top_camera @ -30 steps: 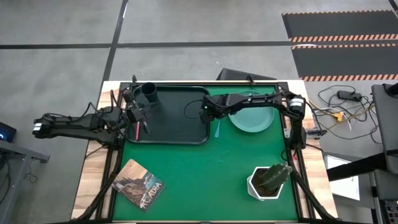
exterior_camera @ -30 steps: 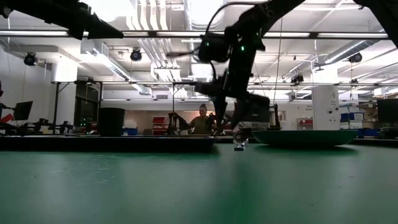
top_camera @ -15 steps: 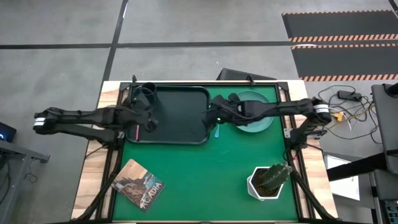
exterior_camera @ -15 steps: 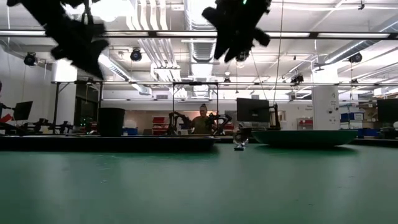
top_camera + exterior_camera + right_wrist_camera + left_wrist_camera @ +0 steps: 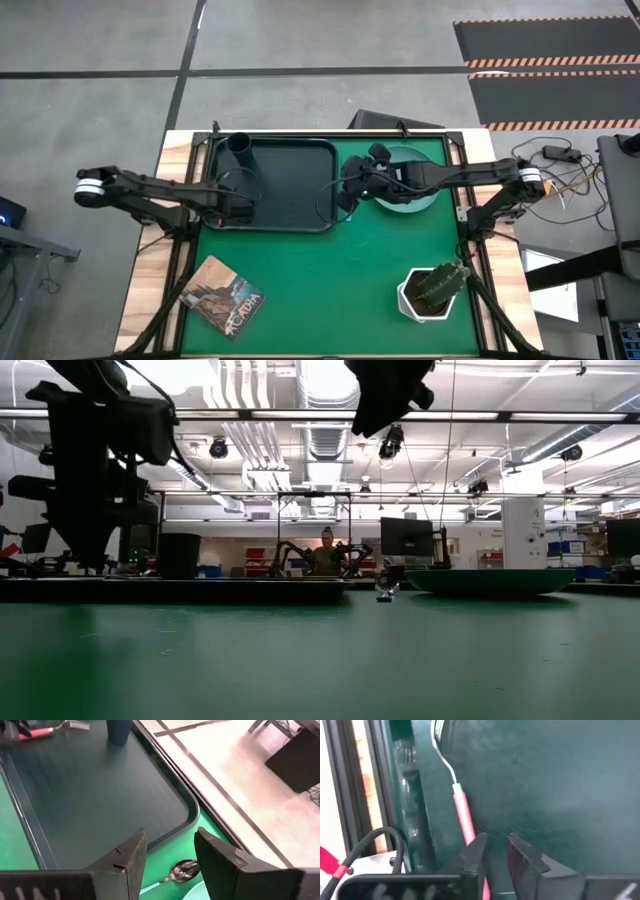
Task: Pick and place plate/cup/fork/spoon on tray
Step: Put the pink fork on the black serving tray to the bottom of the black cup
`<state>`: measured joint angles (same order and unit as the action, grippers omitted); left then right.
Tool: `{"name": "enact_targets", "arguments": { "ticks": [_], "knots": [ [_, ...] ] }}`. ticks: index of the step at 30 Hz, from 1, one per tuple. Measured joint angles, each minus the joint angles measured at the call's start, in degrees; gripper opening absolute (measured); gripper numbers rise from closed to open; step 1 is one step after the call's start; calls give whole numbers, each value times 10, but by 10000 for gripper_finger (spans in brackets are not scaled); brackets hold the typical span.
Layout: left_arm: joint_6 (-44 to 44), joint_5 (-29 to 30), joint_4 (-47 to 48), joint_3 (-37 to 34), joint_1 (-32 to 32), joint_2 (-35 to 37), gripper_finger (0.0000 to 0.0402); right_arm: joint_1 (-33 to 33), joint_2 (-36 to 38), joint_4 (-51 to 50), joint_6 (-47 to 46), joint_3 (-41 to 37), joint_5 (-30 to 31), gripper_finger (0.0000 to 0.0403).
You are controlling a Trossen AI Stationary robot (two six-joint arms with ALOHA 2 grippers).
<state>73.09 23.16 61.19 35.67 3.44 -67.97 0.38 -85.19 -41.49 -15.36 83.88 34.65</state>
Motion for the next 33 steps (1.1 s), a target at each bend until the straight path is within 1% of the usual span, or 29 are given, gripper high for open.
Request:
{"name": "enact_targets", "arguments": {
  "ticks": [5,9,13,16,20,23,28,33],
  "knots": [
    [2,11,0,-14,16,-22,103,1,-1,-4,21,-7,-1,148],
    [3,26,-17,-32,31,-32,118,1,0,-2,34,-7,-1,150],
    [11,48,-20,-40,45,-38,113,1,0,-2,40,-7,-1,150],
    [14,63,-22,-42,49,-38,100,1,0,-2,41,-7,-1,147],
    [15,70,-23,-47,52,-39,76,1,0,-2,40,-7,-1,143],
    [16,65,-47,-58,52,-39,64,1,0,-2,40,-7,-1,145],
    [16,61,-85,-83,52,-39,61,1,0,-2,39,-7,-1,148],
    [15,63,-89,-91,52,-39,60,1,0,-2,34,-7,-2,144]
  ]
}}
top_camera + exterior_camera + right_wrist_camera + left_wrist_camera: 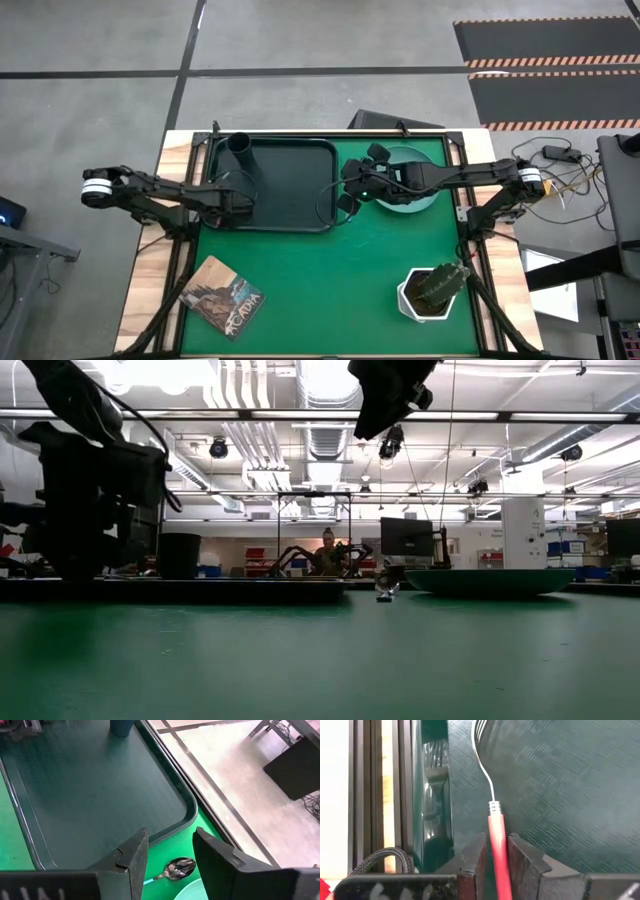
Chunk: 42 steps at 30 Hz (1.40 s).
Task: Pick and place plate/cup/fork/spoon on tray
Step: Put the pink fork on the black serving tray to the bottom of the black cup
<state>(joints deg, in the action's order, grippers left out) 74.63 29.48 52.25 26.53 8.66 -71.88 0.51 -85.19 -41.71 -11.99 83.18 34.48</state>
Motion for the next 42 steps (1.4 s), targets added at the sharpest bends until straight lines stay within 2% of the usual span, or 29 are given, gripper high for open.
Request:
{"name": "enact_targets", "arguments": {
  "ticks": [3,7,12,16,22,27,30,34,37,42],
  "knots": [
    [0,3,-13,-10,0,0,51,0,0,0,0,0,0,144],
    [1,8,-23,-17,0,1,16,0,0,0,0,0,-1,148],
    [0,7,-14,-7,0,15,16,0,0,0,0,0,-2,145],
    [-39,34,-3,20,0,48,16,1,1,-1,0,0,-5,140],
    [-160,99,-58,62,-13,135,16,6,4,0,7,0,-14,141],
    [-400,109,-297,56,-44,216,16,8,5,39,27,-13,-42,139],
    [-530,66,-443,44,-62,241,16,7,5,95,47,-39,-67,137],
    [-663,-45,-610,20,-81,242,16,7,5,233,85,-93,-92,140],
    [-709,-127,-701,4,-90,229,16,7,5,350,101,-140,-136,148],
    [-739,-202,-773,-3,-92,203,16,6,5,519,115,-193,-190,177]
  ]
}}
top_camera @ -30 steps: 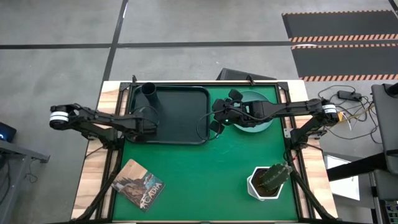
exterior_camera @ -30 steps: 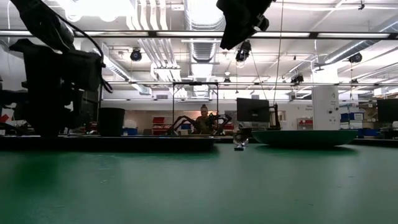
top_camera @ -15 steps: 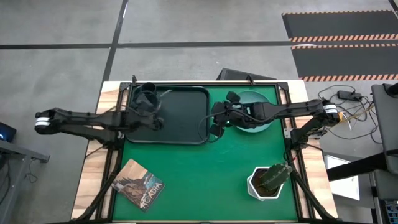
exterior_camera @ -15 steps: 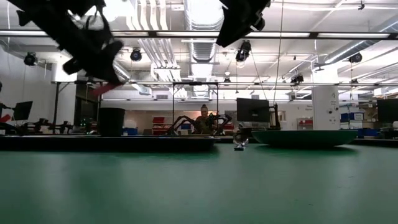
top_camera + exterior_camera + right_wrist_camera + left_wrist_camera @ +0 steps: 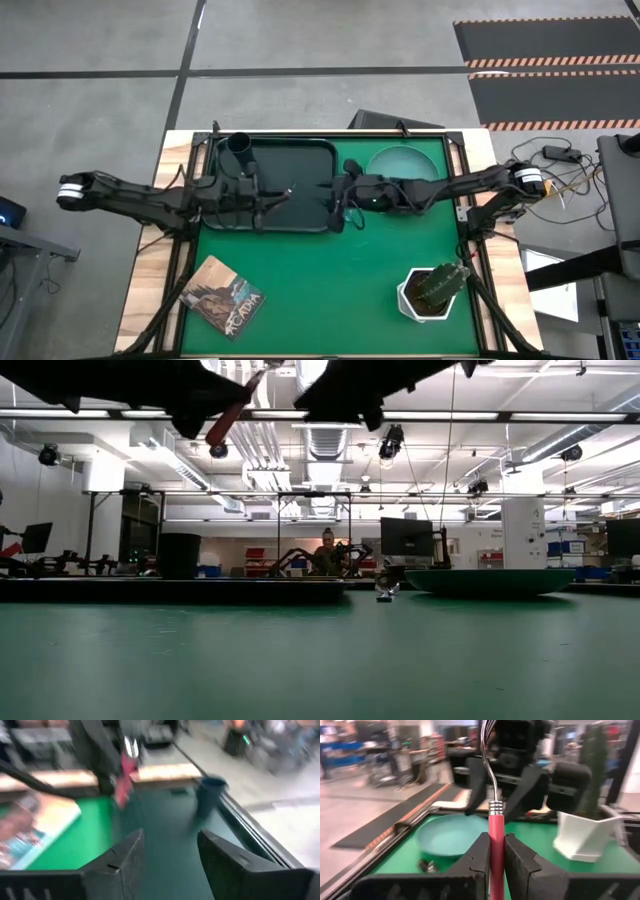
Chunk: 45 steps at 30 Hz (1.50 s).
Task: Pick and place plate/cup/fork/spoon on tray
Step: Put the pink fork on the black serving tray to the bottom of the black cup
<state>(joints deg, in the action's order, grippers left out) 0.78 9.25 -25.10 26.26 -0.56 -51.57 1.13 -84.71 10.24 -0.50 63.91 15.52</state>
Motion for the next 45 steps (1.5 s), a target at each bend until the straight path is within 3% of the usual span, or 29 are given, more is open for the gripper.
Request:
{"name": "enact_targets", "arguments": {
  "ticks": [5,8,11,20,25,31,45],
  "knots": [
    [-20,-74,-73,-5,0,-31,16,0,-4,149,20,-34,-40,211],
    [-29,-84,-86,-6,0,-48,16,0,-4,197,32,-38,-48,223],
    [-30,-83,-102,-6,1,-64,16,0,-5,208,43,-37,-83,226],
    [-32,-79,-139,-6,1,-99,16,0,-6,205,57,-11,-85,220],
    [-32,-74,-153,-7,1,-106,16,0,-6,206,57,-4,-85,166],
    [-31,-70,-154,-9,1,-102,16,0,-6,205,56,-3,-86,25],
    [-30,-44,-150,-11,1,-102,75,0,-6,201,58,-4,-78,8]
  ]
}}
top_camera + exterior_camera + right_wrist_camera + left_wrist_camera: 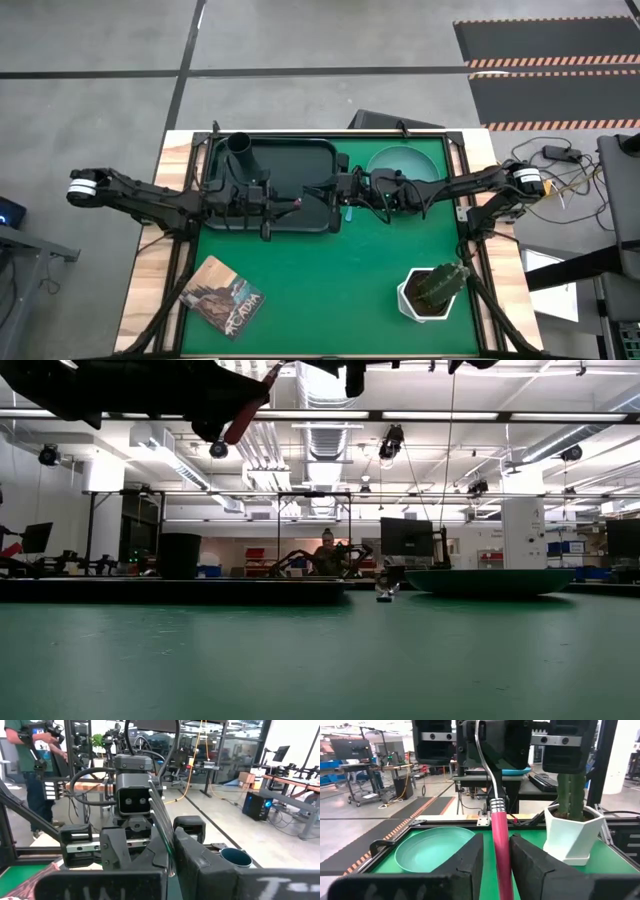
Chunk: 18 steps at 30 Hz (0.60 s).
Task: Pick and place plate/cup/fork/spoon on tray
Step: Put the pink fork on the black serving tray to the bottom of the black cup
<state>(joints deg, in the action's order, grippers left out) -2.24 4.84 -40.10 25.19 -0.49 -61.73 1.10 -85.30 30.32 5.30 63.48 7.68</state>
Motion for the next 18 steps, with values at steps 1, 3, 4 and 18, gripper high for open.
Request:
{"name": "enact_targets", "arguments": {
  "ticks": [1,3,4,18],
  "knots": [
    [0,3,0,0,0,0,75,0,0,0,2,0,0,8],
    [0,10,1,-1,0,0,76,0,0,-1,5,0,1,8],
    [0,12,2,-1,0,0,77,0,0,-3,6,0,2,8],
    [3,16,7,-5,0,0,78,0,2,-53,23,0,31,8]
  ]
}}
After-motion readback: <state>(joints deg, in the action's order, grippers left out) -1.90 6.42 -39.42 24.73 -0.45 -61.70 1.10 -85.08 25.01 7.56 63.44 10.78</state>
